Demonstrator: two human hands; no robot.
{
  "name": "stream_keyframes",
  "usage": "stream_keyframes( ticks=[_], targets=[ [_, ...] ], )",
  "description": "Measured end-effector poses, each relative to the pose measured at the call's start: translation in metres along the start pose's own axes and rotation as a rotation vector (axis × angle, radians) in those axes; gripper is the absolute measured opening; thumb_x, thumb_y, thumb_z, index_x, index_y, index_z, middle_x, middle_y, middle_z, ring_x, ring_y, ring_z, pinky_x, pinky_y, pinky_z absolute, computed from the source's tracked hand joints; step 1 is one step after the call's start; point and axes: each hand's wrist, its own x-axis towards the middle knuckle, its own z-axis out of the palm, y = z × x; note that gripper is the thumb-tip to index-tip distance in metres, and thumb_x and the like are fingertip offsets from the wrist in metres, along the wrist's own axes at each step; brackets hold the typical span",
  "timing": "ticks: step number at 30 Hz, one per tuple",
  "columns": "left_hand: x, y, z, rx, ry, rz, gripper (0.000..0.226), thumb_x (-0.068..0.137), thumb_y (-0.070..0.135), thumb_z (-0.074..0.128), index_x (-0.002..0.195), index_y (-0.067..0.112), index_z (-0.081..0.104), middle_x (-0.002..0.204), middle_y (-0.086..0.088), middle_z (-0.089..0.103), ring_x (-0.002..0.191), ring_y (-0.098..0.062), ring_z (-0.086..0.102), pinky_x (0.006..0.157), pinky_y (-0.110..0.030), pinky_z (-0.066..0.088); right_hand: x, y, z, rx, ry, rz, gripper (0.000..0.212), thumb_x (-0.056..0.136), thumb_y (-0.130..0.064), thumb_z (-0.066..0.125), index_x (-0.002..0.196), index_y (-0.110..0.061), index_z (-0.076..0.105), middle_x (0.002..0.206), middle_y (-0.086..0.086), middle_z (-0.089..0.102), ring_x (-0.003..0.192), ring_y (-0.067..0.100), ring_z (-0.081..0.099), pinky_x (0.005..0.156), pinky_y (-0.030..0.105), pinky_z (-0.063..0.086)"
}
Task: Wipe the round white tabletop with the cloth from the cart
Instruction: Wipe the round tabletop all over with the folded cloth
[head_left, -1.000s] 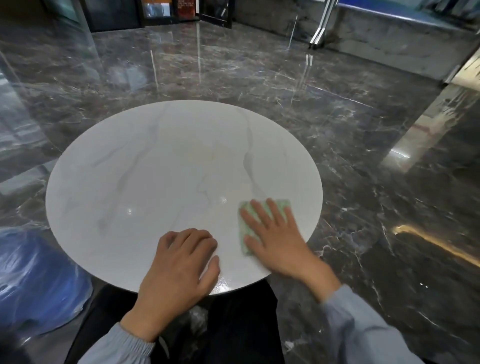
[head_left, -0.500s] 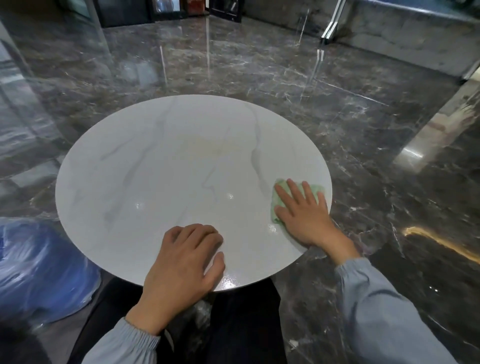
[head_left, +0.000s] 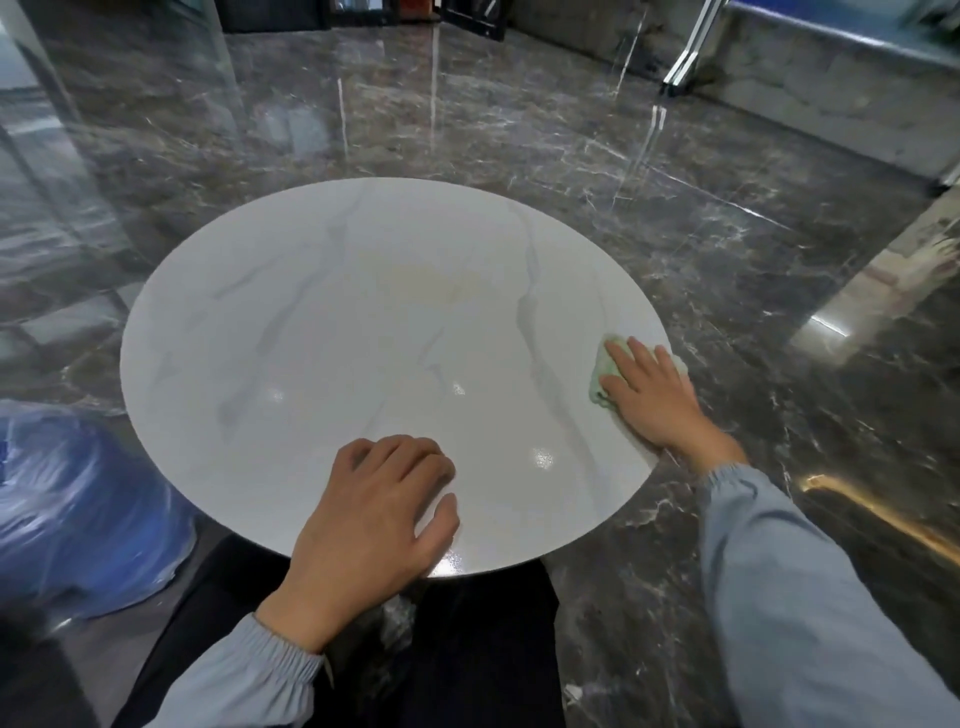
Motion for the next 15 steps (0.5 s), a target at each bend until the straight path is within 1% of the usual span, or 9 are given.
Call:
stream_keyframes(
  ticks=[2,3,5,8,10,11,12,13,15],
  targets=[
    [0.001,0.000,-0.001,-0.003,0.005,-0.010,0.018,0.095,0.040,0.055,0.107,0.030,0.065,0.114,0.019,0.059,0.111,-0.008,0.056,0.102,-0.036,0.036,0.017,-0.015,-0.006,0.019,-0.034,0.065,0.061,0.106,-0.055,0.021,0.162,-0.047,-0.001,0.172,-0.013,-0.013,0.158,0.023,-0.017,0.124,0.059,-0.009],
    [0.001,0.001,-0.001,-0.010,0.005,-0.009,0.018,0.095,0.040,0.055,0.106,0.030,0.065,0.113,0.019,0.059,0.110,-0.007,0.056,0.101,-0.036,0.037,0.018,-0.029,-0.006,0.025,-0.050,0.052,0.061,0.106,-0.055,0.020,0.162,-0.048,-0.003,0.172,-0.013,-0.015,0.158,0.024,-0.019,0.123,0.060,-0.012],
    [0.001,0.000,0.001,-0.029,0.019,-0.022,0.017,0.095,0.040,0.054,0.104,0.031,0.065,0.111,0.020,0.059,0.109,-0.007,0.057,0.100,-0.036,0.037,0.007,-0.067,0.001,0.007,-0.055,-0.063,0.062,0.106,-0.056,0.020,0.161,-0.048,-0.006,0.172,-0.013,-0.017,0.157,0.024,-0.021,0.122,0.059,-0.016],
    [0.006,-0.003,0.003,-0.085,0.045,-0.096,0.018,0.096,0.041,0.050,0.103,0.032,0.064,0.111,0.023,0.060,0.109,-0.004,0.055,0.099,-0.031,0.035,-0.026,-0.125,0.019,-0.045,-0.033,-0.324,0.061,0.106,-0.057,0.019,0.161,-0.050,-0.006,0.172,-0.014,-0.014,0.158,0.023,-0.020,0.122,0.057,-0.017],
    [0.007,-0.007,0.003,-0.130,0.072,-0.133,0.017,0.096,0.039,0.050,0.102,0.031,0.065,0.109,0.022,0.061,0.107,-0.004,0.055,0.097,-0.029,0.035,-0.043,-0.140,0.028,-0.045,-0.033,-0.472,0.061,0.105,-0.058,0.020,0.160,-0.052,-0.003,0.172,-0.016,-0.011,0.158,0.018,-0.019,0.123,0.054,-0.016],
    [0.007,-0.008,0.003,-0.131,0.080,-0.133,0.017,0.096,0.038,0.050,0.102,0.031,0.065,0.109,0.022,0.061,0.107,-0.005,0.056,0.096,-0.029,0.036,-0.045,-0.135,0.027,-0.035,-0.034,-0.506,0.061,0.104,-0.059,0.022,0.160,-0.053,-0.001,0.172,-0.017,-0.009,0.158,0.016,-0.017,0.124,0.052,-0.014],
    [0.007,-0.007,0.002,-0.121,0.083,-0.127,0.017,0.097,0.037,0.051,0.102,0.030,0.065,0.109,0.021,0.061,0.107,-0.005,0.056,0.097,-0.029,0.036,-0.042,-0.125,0.022,-0.022,-0.033,-0.502,0.062,0.104,-0.060,0.024,0.161,-0.052,0.002,0.172,-0.018,-0.007,0.158,0.014,-0.015,0.125,0.049,-0.012],
    [0.006,-0.006,0.003,-0.107,0.083,-0.117,0.017,0.097,0.036,0.051,0.103,0.029,0.065,0.110,0.020,0.061,0.108,-0.006,0.056,0.097,-0.029,0.036,-0.034,-0.109,0.017,-0.014,-0.027,-0.460,0.062,0.105,-0.058,0.026,0.162,-0.050,0.004,0.172,-0.017,-0.005,0.159,0.015,-0.013,0.126,0.048,-0.009],
    [0.004,-0.006,0.005,-0.093,0.079,-0.102,0.016,0.097,0.035,0.052,0.104,0.028,0.065,0.110,0.019,0.060,0.108,-0.006,0.056,0.099,-0.029,0.036,-0.010,-0.069,0.005,-0.027,0.001,-0.293,0.062,0.107,-0.054,0.028,0.164,-0.045,0.005,0.173,-0.014,-0.004,0.160,0.020,-0.009,0.126,0.051,-0.003]
  ],
)
